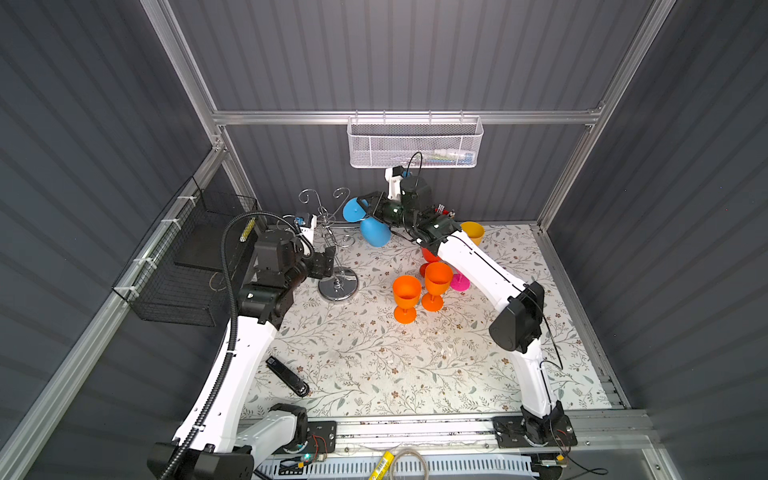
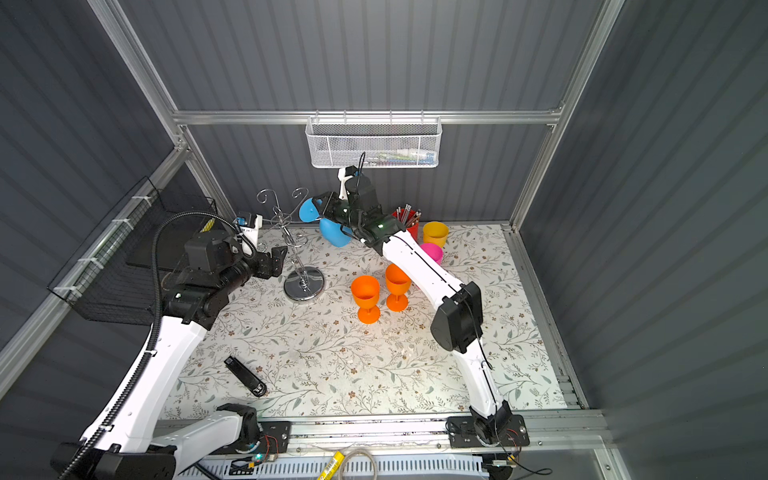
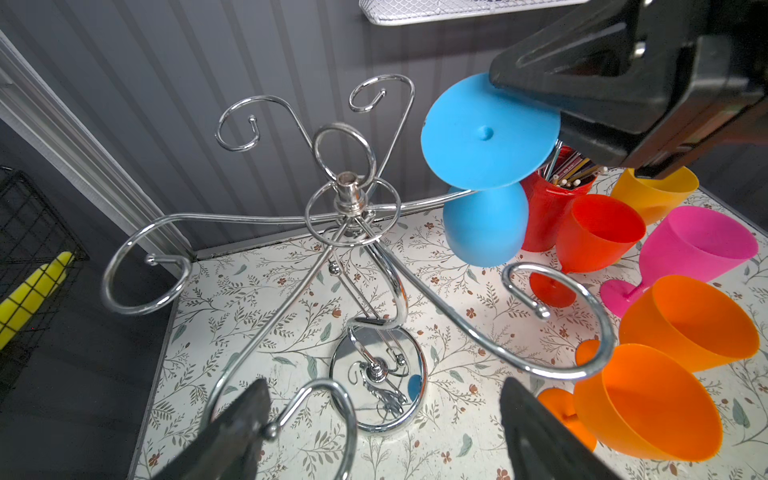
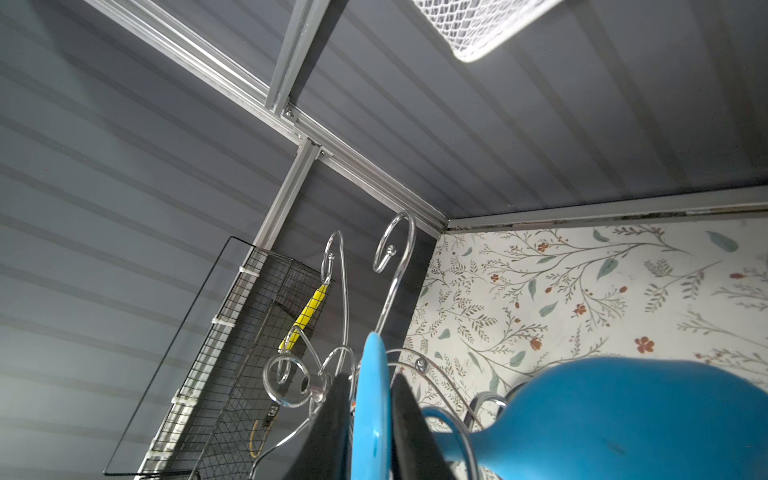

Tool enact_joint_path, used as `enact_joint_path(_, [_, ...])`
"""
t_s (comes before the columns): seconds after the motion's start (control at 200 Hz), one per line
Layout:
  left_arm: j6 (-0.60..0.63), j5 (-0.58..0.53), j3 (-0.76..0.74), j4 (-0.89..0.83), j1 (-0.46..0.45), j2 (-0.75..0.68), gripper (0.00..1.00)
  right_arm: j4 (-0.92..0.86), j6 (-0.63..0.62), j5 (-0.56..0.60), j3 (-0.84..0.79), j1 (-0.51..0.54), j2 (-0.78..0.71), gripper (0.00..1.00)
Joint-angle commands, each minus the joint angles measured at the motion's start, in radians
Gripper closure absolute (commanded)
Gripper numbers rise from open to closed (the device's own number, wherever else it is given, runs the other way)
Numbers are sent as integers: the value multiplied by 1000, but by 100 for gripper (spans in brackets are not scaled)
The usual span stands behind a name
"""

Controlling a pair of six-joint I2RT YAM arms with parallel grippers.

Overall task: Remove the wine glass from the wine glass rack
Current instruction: 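Lift the blue glass off the rack hook with the right gripper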

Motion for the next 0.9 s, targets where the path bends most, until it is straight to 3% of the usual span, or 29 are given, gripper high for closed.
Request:
enact_joint_path(0.0, [0,30,-29,-59,-12,18,14,27,66,-20,-4,-2,2,86])
enact_joint_path(0.255, [2,27,-31,-59,-13,15,14,49,105,-9,-9,-2,-4,99])
enact_joint_path(0.896, [5,15,-36,-60,-14,22,14,158,100,35,-240,-5,-185,100])
